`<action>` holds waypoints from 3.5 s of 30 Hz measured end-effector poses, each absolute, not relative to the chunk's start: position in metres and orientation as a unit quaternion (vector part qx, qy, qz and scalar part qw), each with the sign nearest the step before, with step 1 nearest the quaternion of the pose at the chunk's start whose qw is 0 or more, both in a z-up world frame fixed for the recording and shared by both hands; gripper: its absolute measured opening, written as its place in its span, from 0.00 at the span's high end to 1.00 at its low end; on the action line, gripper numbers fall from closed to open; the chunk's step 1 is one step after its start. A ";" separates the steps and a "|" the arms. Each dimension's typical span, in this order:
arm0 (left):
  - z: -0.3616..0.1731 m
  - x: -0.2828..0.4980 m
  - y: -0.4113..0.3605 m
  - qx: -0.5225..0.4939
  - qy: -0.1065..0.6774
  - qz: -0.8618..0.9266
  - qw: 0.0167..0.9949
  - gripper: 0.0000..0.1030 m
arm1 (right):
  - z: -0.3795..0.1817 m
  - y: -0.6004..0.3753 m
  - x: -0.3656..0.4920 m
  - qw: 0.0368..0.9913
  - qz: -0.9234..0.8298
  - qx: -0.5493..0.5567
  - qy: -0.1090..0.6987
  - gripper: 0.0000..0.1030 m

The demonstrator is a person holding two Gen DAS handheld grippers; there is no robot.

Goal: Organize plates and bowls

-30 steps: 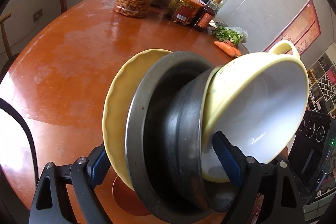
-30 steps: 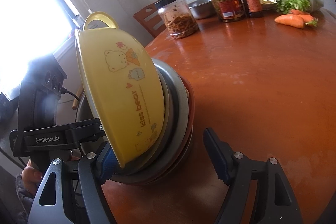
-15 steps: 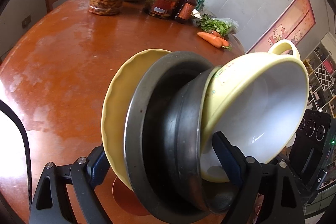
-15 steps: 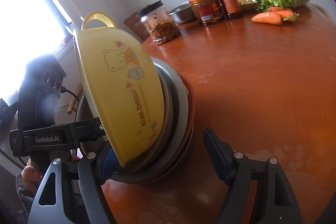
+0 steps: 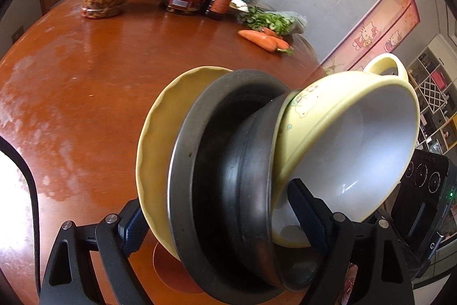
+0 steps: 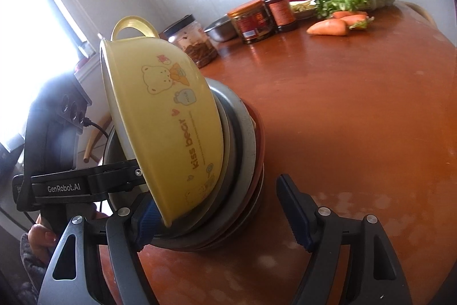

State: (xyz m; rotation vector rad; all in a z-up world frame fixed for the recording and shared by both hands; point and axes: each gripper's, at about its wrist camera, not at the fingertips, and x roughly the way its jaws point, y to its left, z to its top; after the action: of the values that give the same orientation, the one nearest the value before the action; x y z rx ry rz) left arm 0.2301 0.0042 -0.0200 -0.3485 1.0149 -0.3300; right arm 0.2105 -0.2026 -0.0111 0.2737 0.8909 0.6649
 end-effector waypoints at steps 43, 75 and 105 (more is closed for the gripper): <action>-0.021 0.235 -0.030 -0.176 0.479 -0.181 0.841 0.15 | -0.006 -0.251 0.196 0.850 0.288 0.146 0.416 0.24; 0.018 0.126 -0.030 -0.076 0.381 -0.070 0.919 0.15 | 0.021 -0.267 0.127 0.911 0.203 0.090 0.348 0.20; -0.010 0.056 -0.058 -0.048 0.400 -0.024 0.915 0.15 | -0.008 -0.263 0.056 0.912 0.205 0.051 0.352 0.20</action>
State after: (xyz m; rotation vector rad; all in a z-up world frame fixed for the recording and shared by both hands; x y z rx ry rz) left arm 0.0557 -0.0578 -0.0104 -0.0979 0.8237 -0.0498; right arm 0.0564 -0.2630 -0.0084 0.1052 0.7250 0.4216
